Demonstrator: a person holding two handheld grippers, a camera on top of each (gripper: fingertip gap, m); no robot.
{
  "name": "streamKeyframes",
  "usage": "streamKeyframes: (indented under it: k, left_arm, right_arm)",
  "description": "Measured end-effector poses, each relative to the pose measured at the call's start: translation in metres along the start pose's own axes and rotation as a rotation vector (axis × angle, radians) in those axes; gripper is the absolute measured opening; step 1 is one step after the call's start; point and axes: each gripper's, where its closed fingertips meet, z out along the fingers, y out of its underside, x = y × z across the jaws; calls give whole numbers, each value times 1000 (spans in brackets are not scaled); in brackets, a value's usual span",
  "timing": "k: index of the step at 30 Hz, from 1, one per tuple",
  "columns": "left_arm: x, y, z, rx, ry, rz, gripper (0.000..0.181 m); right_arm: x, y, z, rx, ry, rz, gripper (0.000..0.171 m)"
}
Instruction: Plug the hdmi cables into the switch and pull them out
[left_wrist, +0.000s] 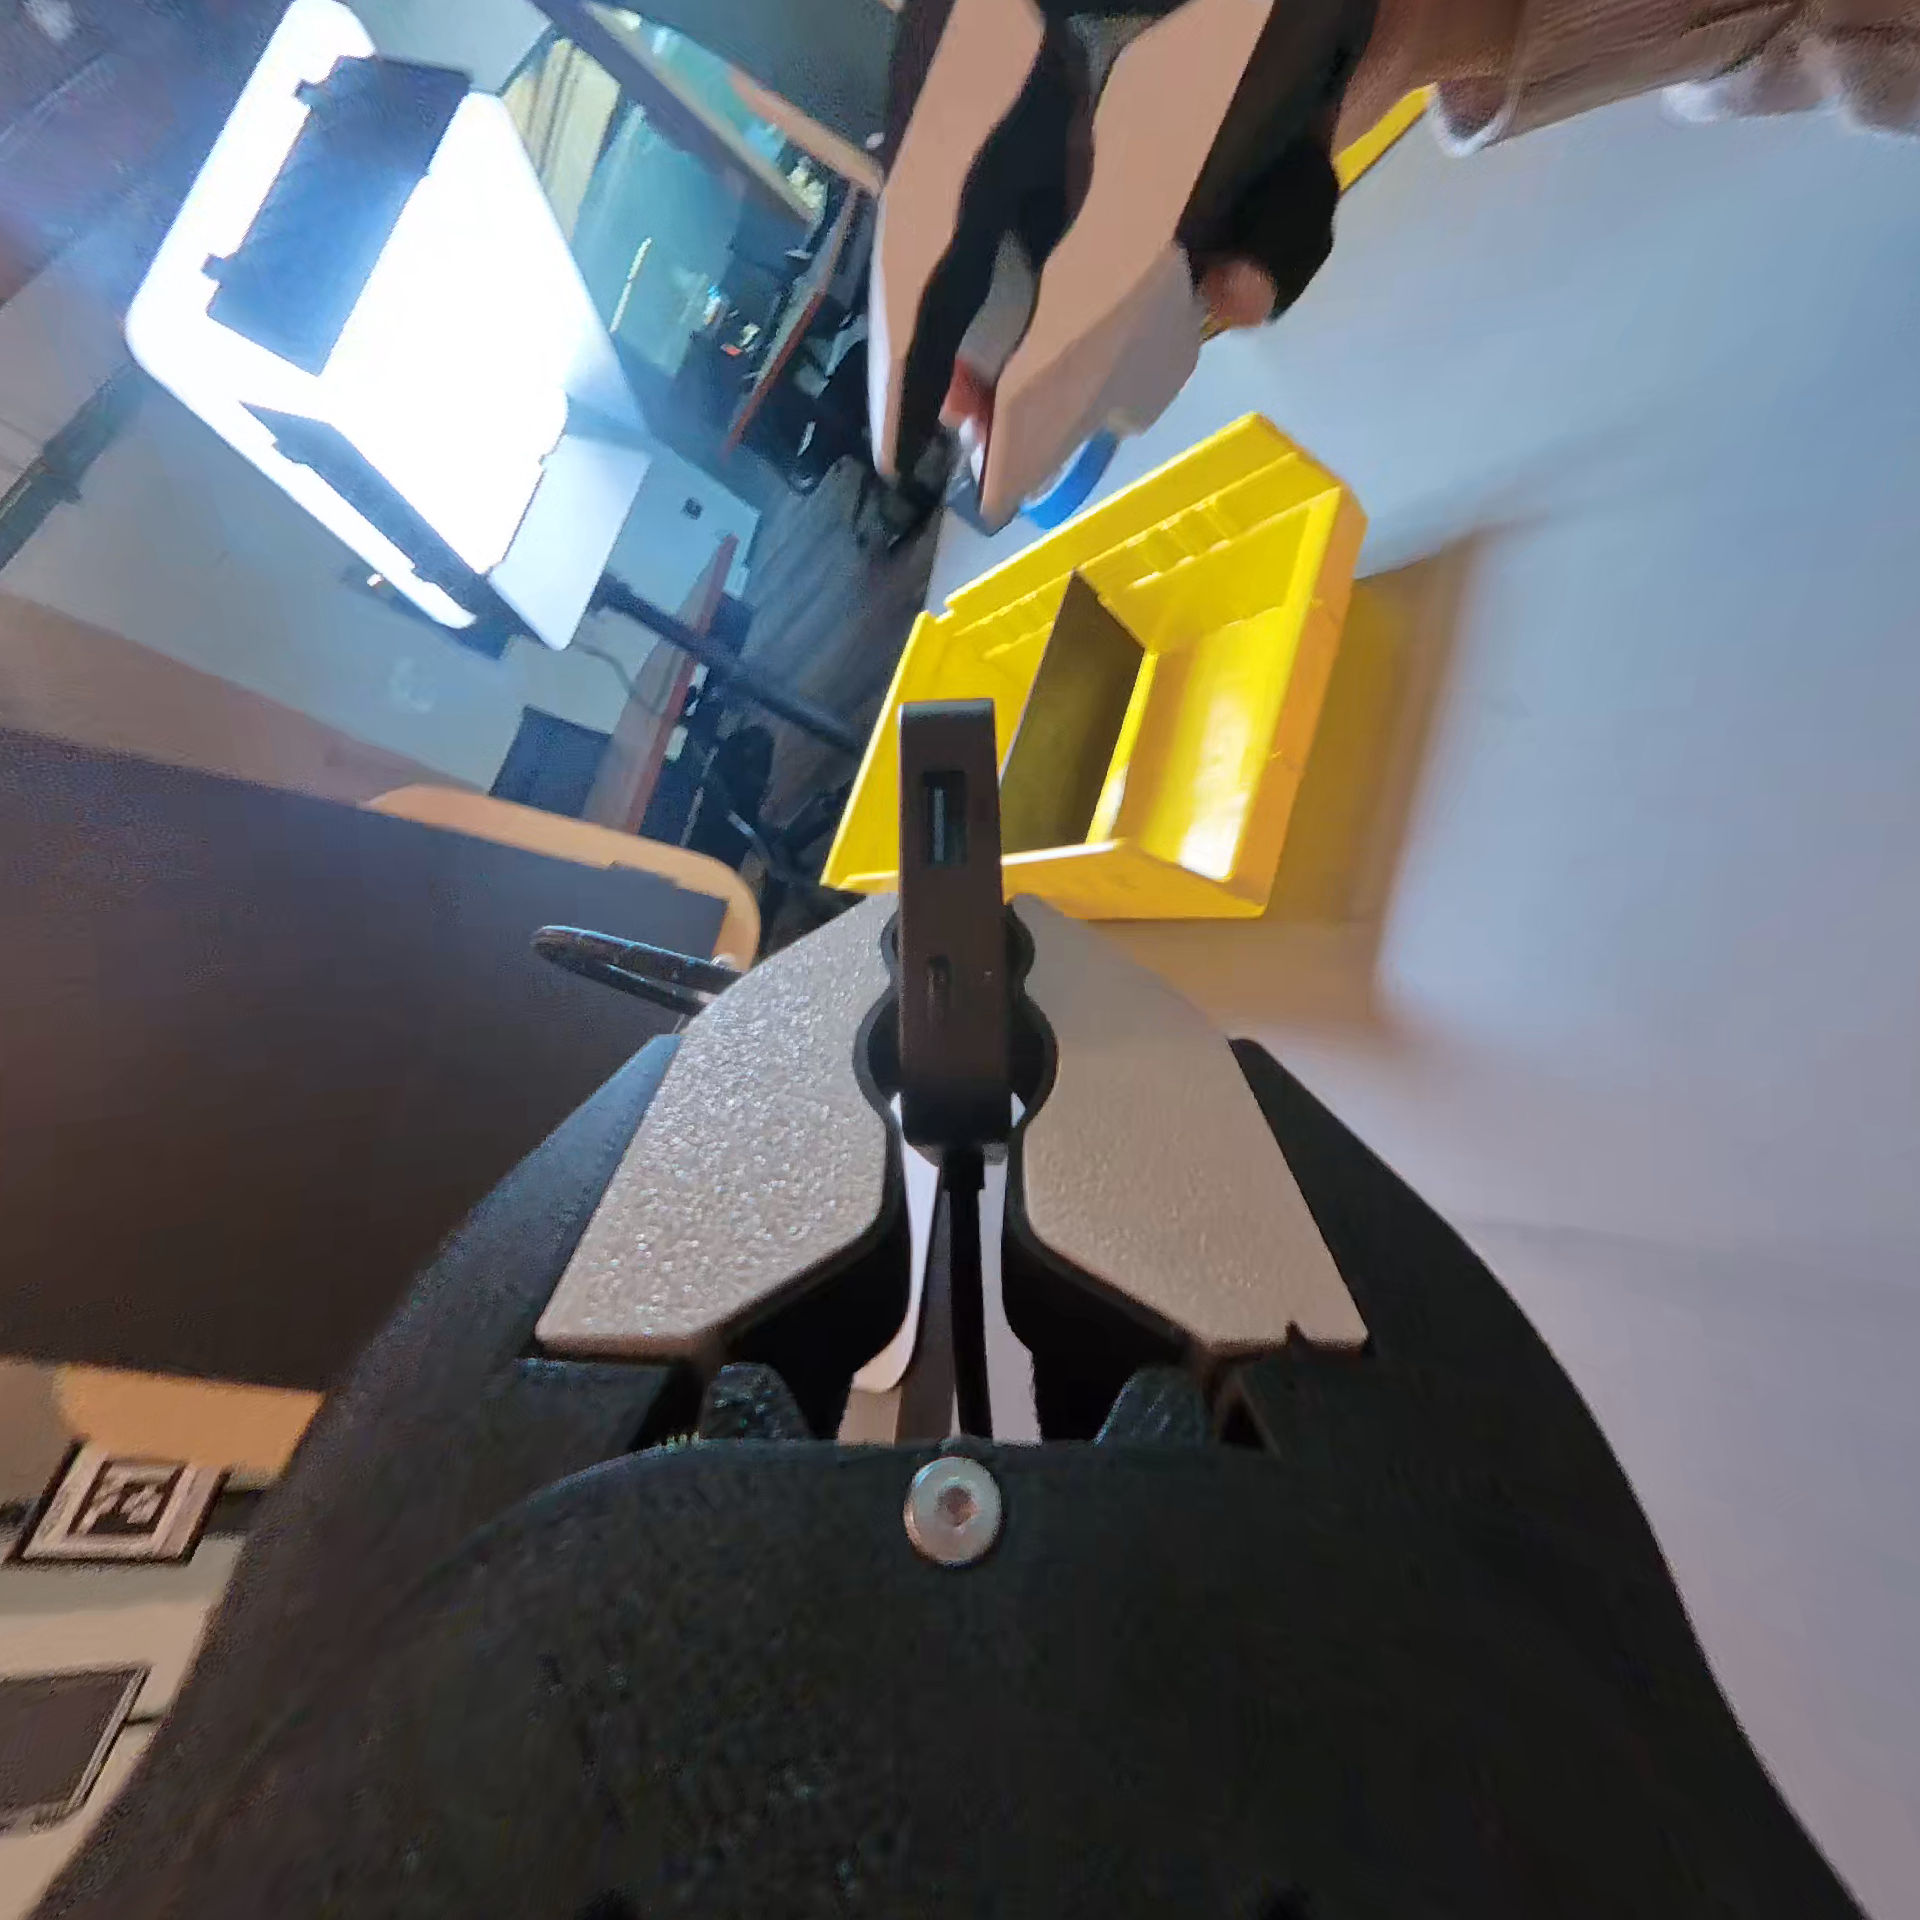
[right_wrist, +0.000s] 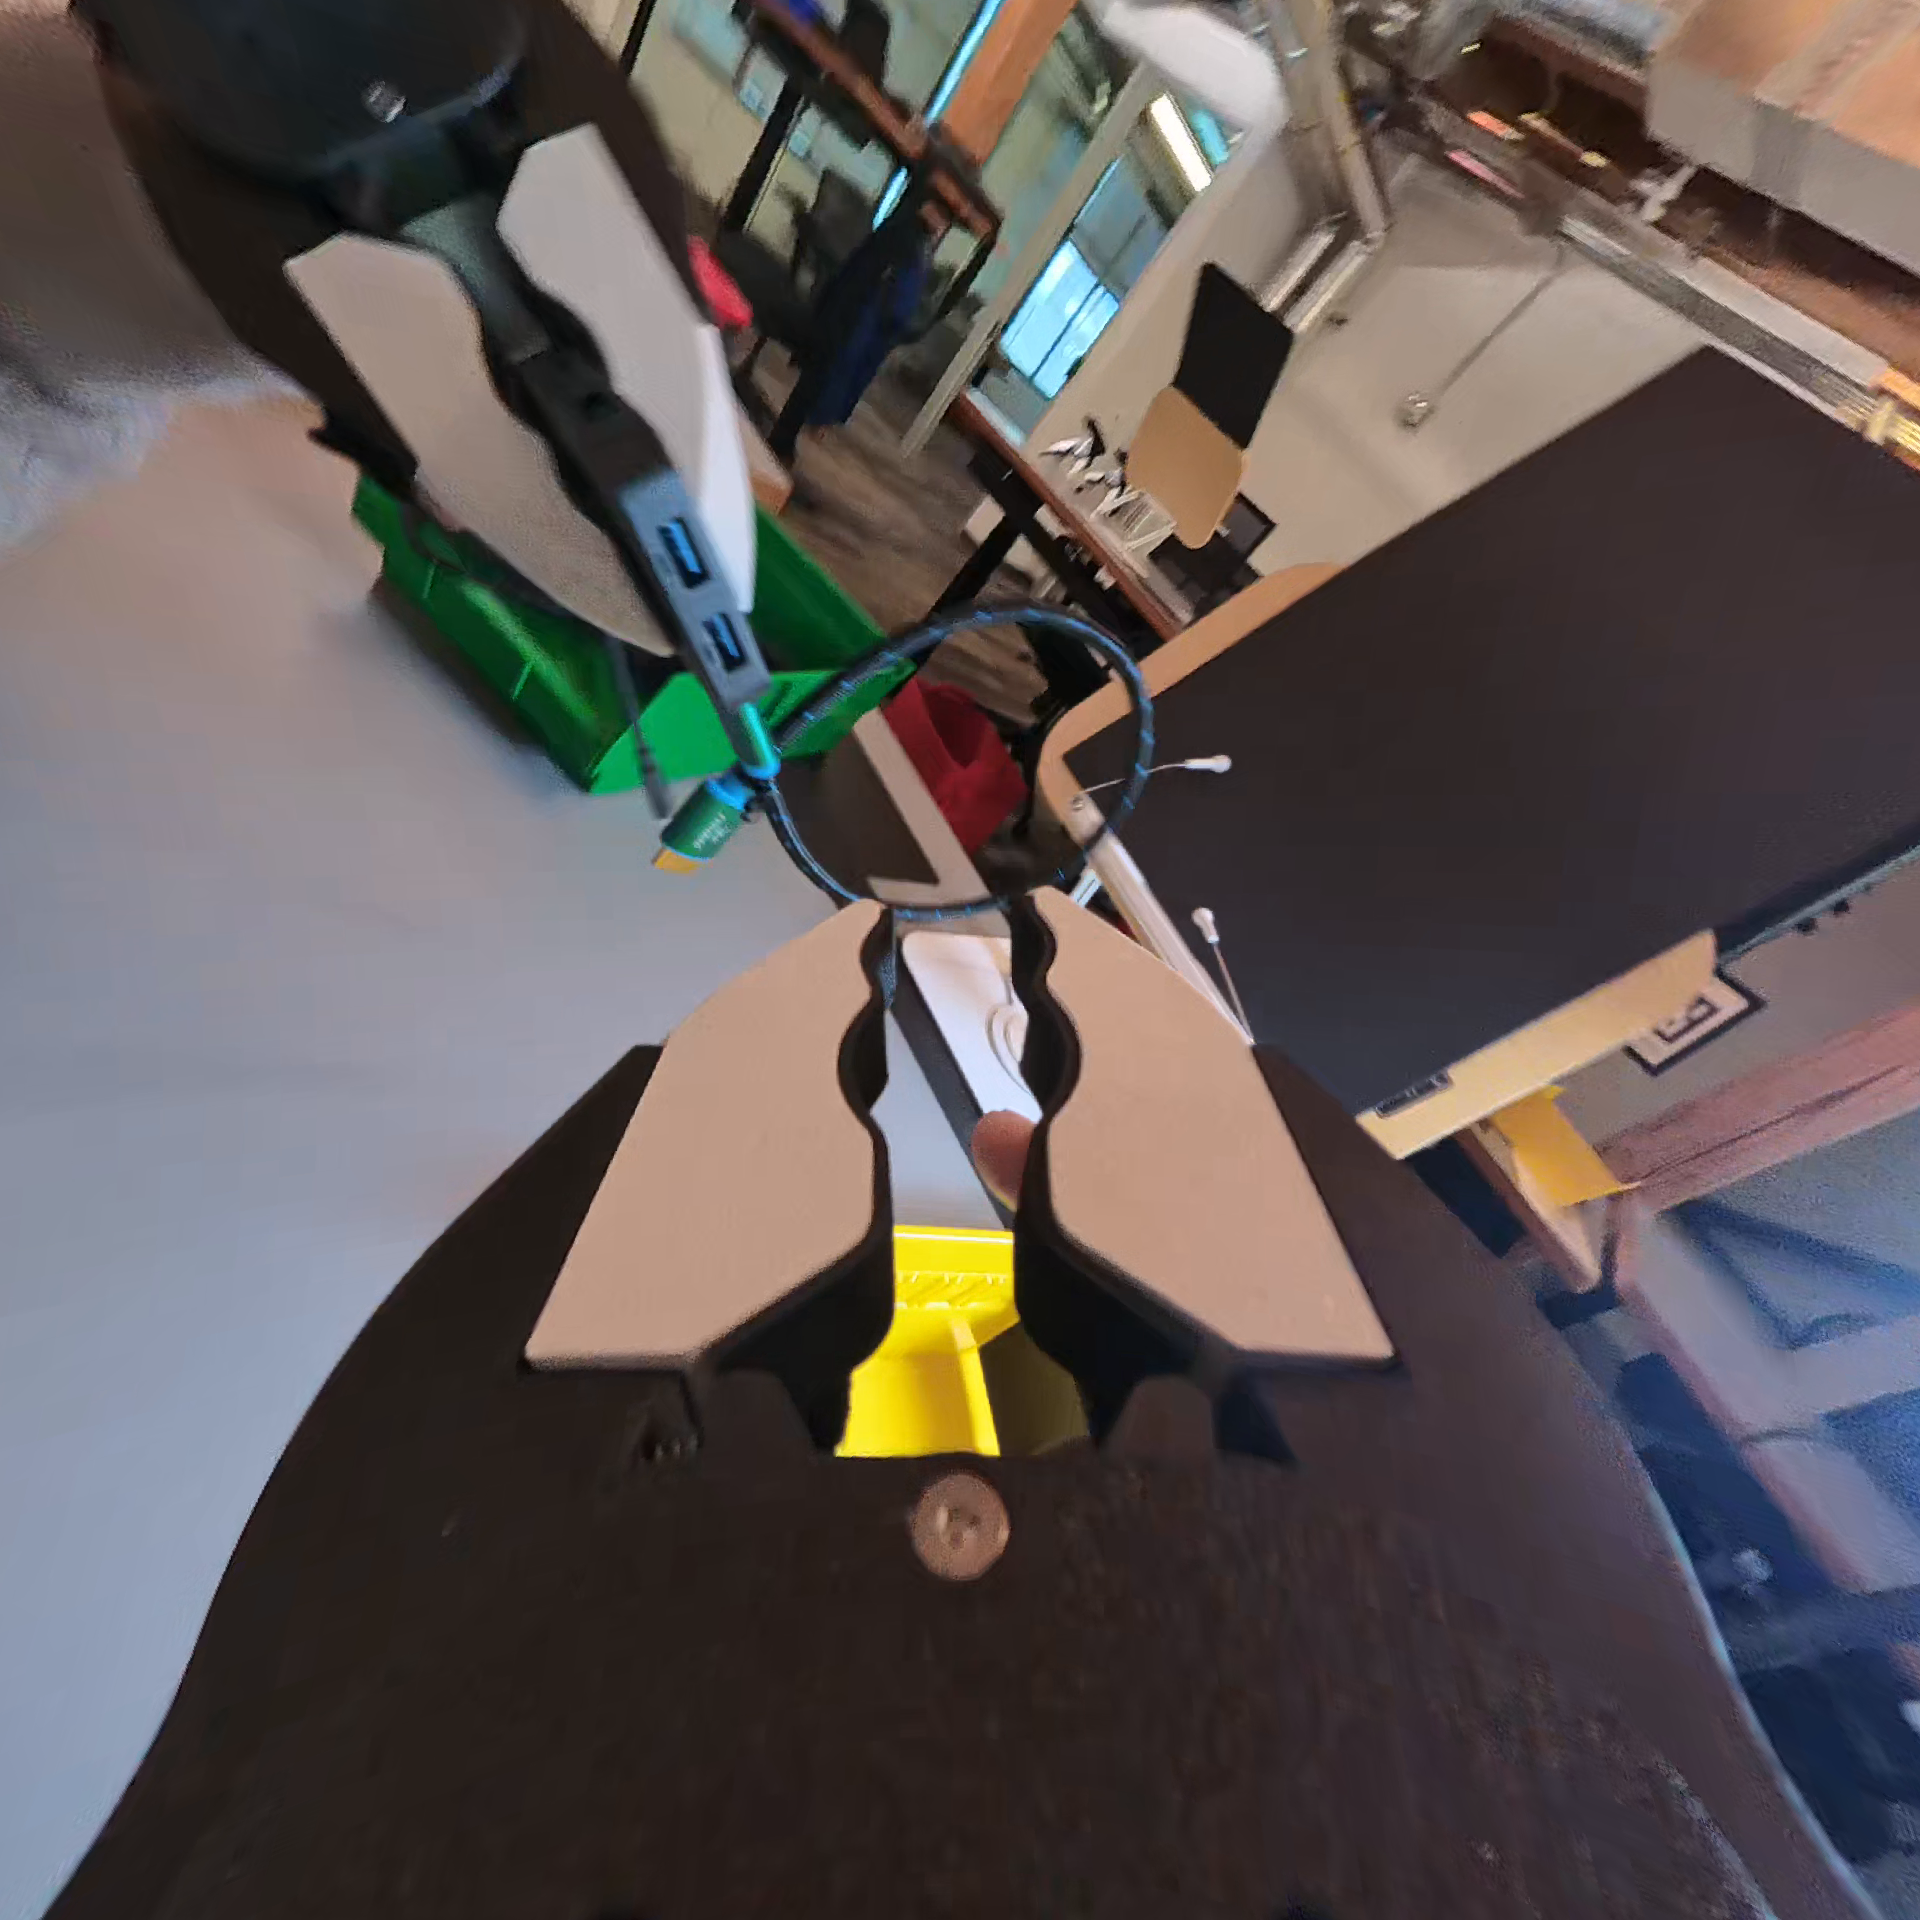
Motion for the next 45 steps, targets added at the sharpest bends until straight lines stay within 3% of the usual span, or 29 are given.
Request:
streamKeyframes:
  k: [6,12,16,25,33,36,45]
  left_arm:
    - [34,-41,11,163,125,24,14]
    - [40,-52,9,214,142,46,14]
    - [30,-56,0,293,126,-11,14]
    - [31,-27,18,153,109,22,16]
    - [37,-29,14,163,145,40,15]
    - [45,-29,19,156,173,48,15]
    - [41,-20,14,87,194,36,15]
  right_arm:
    - [-51,6,34,-109,-96,-209,32]
    - [-70,10,41,-92,-154,-249,11]
    - [-62,-1,31,-56,-160,-207,9]
    - [-57,12,31,-122,-134,-238,9]
    - [-70,0,29,-104,-166,-271,17]
    - [-72,7,32,-156,-154,-341,12]
    - [-71,3,30,-127,-225,-289,12]
